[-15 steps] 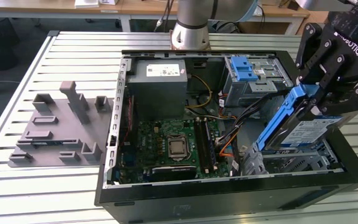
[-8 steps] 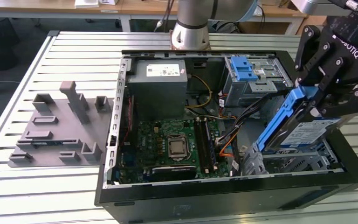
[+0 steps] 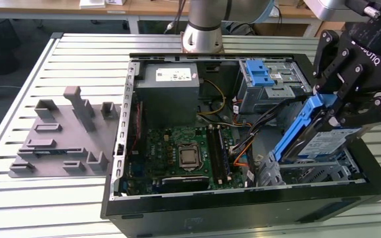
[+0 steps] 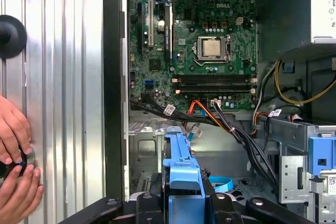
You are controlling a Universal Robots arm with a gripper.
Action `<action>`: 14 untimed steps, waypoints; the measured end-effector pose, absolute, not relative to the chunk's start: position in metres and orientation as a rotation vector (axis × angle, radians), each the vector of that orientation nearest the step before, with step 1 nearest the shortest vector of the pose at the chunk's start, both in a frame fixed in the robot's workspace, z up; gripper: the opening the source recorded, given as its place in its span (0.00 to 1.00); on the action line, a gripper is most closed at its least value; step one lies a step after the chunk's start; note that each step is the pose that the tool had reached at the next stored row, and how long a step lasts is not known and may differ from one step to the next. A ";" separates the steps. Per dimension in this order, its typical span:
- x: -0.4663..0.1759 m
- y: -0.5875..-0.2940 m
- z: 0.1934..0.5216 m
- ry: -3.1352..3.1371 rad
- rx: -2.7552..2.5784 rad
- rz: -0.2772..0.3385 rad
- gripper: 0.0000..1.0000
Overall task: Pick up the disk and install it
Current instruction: 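Insert the disk into the insertion slot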
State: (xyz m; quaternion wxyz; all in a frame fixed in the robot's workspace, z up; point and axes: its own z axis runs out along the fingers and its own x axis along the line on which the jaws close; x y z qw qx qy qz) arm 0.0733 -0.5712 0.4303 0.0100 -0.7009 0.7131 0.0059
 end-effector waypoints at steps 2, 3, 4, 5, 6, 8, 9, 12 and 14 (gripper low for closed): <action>0.073 -0.571 0.428 2.226 -2.188 0.019 0.36; 0.073 -0.571 0.428 2.226 -2.188 0.019 0.36; 0.073 -0.571 0.426 2.226 -2.188 0.019 0.36; 0.073 -0.571 0.425 2.226 -2.188 0.019 0.36; 0.073 -0.571 0.424 2.226 -2.188 0.019 0.36; 0.073 -0.571 0.422 2.226 -2.188 0.019 0.36; 0.073 -0.572 0.421 2.226 -2.188 0.019 0.36; 0.073 -0.572 0.418 2.226 -2.188 0.019 0.36; 0.073 -0.572 0.415 2.226 -2.188 0.019 0.36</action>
